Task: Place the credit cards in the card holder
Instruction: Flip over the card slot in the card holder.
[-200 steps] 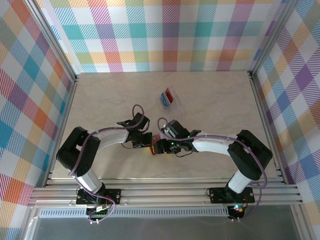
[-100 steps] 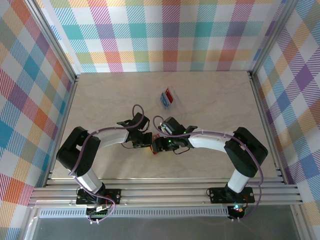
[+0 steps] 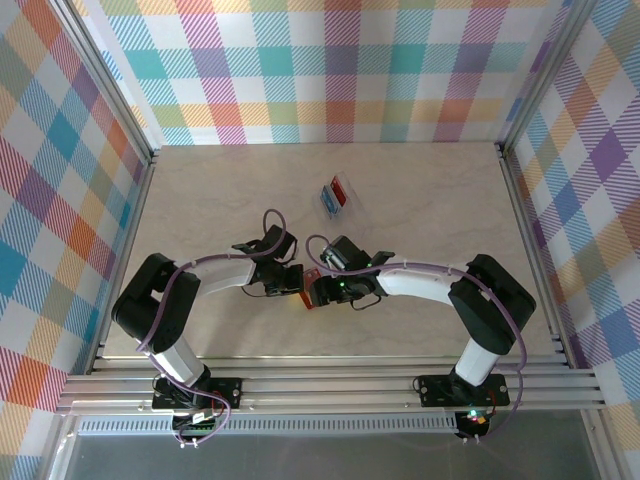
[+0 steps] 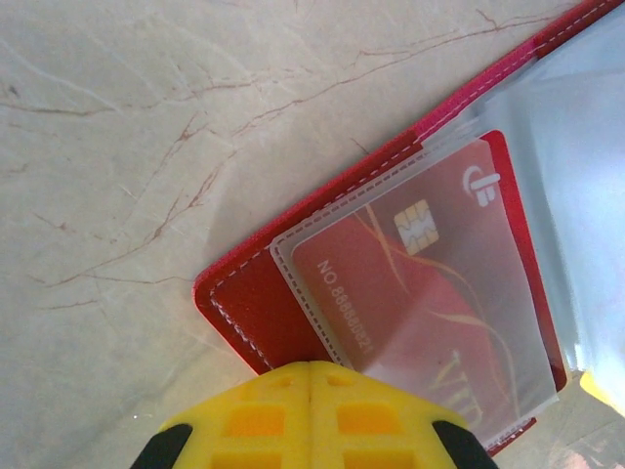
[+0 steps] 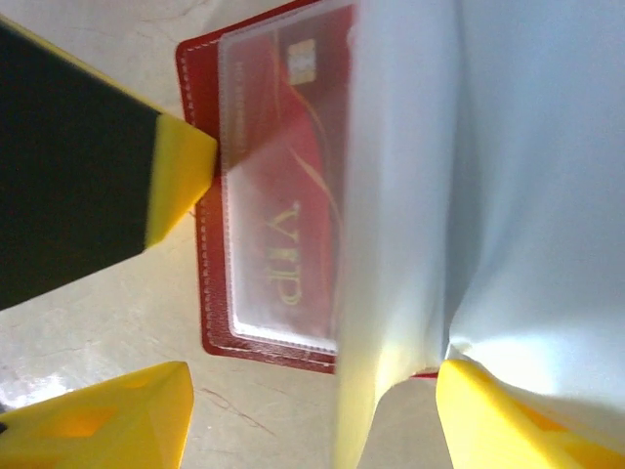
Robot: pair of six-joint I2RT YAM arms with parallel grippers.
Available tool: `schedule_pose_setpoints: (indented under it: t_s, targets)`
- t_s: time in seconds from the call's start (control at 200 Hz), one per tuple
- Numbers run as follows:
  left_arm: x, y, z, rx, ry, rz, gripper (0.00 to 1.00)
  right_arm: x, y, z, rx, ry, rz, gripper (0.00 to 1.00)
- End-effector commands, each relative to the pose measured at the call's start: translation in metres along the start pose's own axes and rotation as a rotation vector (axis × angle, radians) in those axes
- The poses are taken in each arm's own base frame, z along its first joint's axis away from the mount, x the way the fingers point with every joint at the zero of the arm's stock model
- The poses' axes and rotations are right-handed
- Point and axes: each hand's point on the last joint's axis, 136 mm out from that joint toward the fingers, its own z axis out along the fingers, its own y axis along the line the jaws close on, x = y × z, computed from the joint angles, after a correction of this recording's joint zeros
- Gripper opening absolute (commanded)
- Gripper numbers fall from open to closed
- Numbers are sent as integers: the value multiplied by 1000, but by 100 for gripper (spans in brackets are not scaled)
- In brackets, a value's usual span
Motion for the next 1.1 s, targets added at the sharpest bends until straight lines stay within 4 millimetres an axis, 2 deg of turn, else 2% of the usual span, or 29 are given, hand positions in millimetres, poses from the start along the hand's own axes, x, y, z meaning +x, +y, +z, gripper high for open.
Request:
schedule_pose_setpoints:
  t_s: [0.0, 0.37, 0.695, 0.88, 1.03, 1.045, 1.095]
  targets:
    - [27, 28, 28, -67, 85, -24, 4, -31, -1, -15, 52, -101, -44, 68]
    - [28, 28, 29, -53, 92, -34, 4, -41, 9, -30, 12, -142, -66, 70]
    - [26, 29, 27, -59, 86, -35, 5, -36, -9, -35, 97, -155, -24, 71]
    - [24, 28, 19, -60, 62, -30, 5, -30, -15, -40, 98, -180, -1, 74]
    - [16, 31, 10, -88, 14, -17, 5, -36, -16, -50, 111, -213, -5, 73]
    - [22, 36, 9, -111, 31, -22, 5, -37, -15, -51, 108, -218, -7, 73]
    - [21, 38, 5, -123, 20, -22, 5, -41, -14, -52, 103, -229, -9, 71]
